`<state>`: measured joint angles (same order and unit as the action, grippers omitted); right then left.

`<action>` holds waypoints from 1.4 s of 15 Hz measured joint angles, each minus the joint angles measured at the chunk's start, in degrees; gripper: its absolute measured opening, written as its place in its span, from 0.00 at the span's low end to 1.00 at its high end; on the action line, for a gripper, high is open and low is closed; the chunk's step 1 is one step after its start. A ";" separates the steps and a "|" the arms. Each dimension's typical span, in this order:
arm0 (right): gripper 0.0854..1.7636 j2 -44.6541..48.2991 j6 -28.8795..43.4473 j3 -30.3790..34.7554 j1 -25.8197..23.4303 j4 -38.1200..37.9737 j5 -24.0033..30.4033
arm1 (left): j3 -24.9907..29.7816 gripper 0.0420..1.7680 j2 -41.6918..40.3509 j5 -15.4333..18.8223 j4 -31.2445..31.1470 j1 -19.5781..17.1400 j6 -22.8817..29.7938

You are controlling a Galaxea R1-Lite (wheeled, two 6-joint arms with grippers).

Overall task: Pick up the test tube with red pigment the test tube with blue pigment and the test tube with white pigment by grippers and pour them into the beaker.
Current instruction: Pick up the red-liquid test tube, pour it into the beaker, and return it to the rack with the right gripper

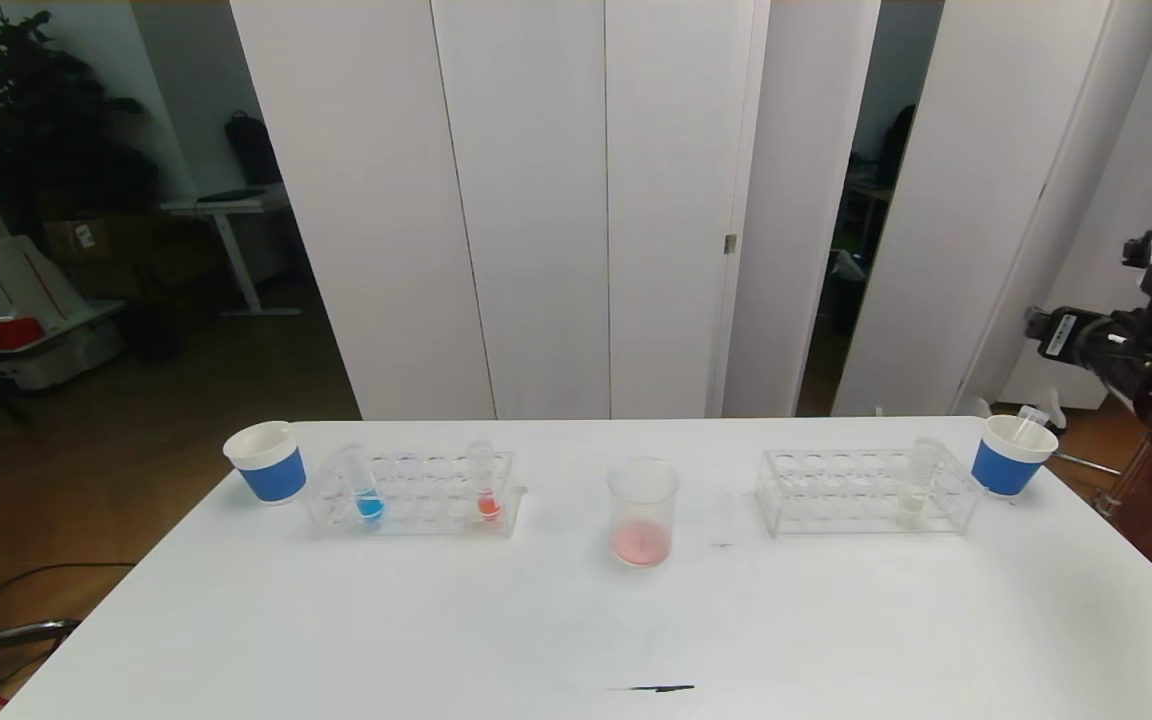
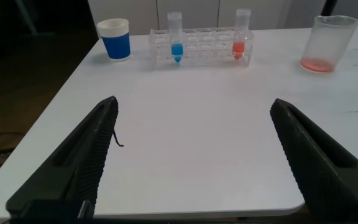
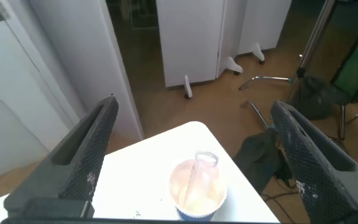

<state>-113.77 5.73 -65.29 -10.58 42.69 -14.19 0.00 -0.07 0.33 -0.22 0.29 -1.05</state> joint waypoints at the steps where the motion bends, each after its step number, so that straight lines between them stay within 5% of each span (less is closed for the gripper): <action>1: 0.99 3.41 0.00 2.29 0.52 -1.18 1.60 | 0.00 0.99 0.02 0.00 -0.02 0.00 0.00; 11: 0.99 49.25 -3.62 27.73 2.97 -19.41 19.04 | 0.00 0.99 0.02 0.02 0.00 -0.02 0.00; 17: 0.99 80.29 -7.51 35.47 5.60 -38.16 21.02 | 0.00 0.99 0.02 0.02 0.00 0.00 0.00; 21: 0.99 96.66 -8.78 42.81 7.75 -44.29 19.25 | 0.00 0.99 0.02 0.02 -0.02 -0.02 0.01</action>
<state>-17.12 -3.05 -22.48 -2.83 -1.60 5.06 0.00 -0.05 0.35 -0.24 0.27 -1.04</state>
